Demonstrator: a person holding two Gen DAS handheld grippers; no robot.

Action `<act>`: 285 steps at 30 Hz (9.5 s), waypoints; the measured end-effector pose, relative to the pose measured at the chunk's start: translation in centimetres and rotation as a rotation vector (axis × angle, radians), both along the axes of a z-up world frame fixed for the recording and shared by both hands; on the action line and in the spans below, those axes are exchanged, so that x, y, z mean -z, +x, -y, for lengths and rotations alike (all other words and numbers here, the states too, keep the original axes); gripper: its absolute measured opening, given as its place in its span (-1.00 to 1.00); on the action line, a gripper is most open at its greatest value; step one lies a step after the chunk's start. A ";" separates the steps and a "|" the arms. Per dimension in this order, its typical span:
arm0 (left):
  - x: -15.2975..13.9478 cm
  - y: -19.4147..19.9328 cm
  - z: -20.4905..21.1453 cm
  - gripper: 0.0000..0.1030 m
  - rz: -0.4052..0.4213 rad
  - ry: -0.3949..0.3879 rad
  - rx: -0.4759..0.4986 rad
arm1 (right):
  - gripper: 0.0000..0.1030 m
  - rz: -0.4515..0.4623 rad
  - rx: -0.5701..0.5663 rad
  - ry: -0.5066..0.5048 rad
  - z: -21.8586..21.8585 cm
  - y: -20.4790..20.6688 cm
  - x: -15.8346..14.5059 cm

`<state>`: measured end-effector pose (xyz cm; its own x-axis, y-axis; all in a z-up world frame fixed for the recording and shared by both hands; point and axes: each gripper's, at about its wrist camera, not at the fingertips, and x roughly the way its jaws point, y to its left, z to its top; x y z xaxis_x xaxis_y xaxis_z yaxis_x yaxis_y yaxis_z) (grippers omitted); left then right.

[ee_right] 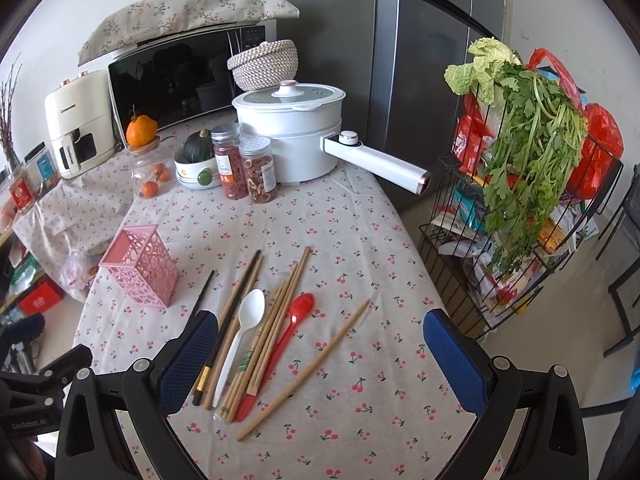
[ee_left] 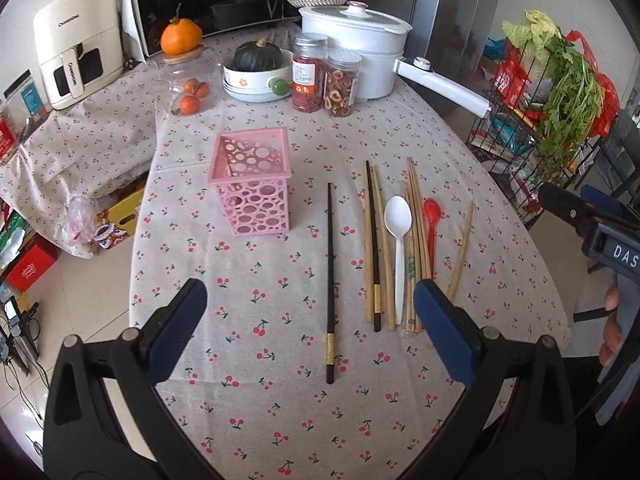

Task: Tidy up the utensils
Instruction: 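Lower the left gripper onto the black chopstick and close it, then lift the black chopstick with the left gripper while the right gripper grasps a wooden chopstick, then carry the black chopstick into the pink holder and open the left gripper, then carry the wooden chopstick into the pink holder and open the right gripper, then lower the left gripper onto the white spoon and close it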

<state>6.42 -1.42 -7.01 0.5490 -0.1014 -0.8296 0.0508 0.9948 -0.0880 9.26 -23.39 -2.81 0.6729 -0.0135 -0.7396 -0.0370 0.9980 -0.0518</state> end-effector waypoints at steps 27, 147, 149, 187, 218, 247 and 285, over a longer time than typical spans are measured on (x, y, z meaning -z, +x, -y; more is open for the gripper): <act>10.5 12.1 3.0 -0.34 -0.256 -0.047 -0.094 | 1.00 -0.348 0.066 0.155 5.8 7.6 6.4; -4.9 0.6 -7.4 0.99 0.349 -0.056 -0.103 | -0.87 0.094 -0.224 0.290 -6.1 1.3 -2.2; -4.5 0.4 -8.0 0.99 0.324 -0.046 -0.124 | -0.87 0.109 -0.227 0.292 -6.5 1.3 -2.8; -1.6 0.7 -10.8 0.99 0.161 0.052 -0.157 | -0.87 0.216 -0.405 0.197 -19.2 8.6 0.0; -1.5 1.2 -9.6 0.99 0.166 0.062 -0.146 | 0.98 0.164 -0.290 0.208 -13.9 8.1 -0.6; 0.7 4.2 2.0 0.99 0.034 0.071 0.043 | 0.98 -0.046 0.002 0.182 2.1 6.2 1.3; 8.4 13.6 9.9 -0.29 -0.259 -0.109 0.062 | 0.98 -0.321 0.072 0.215 9.7 9.8 7.0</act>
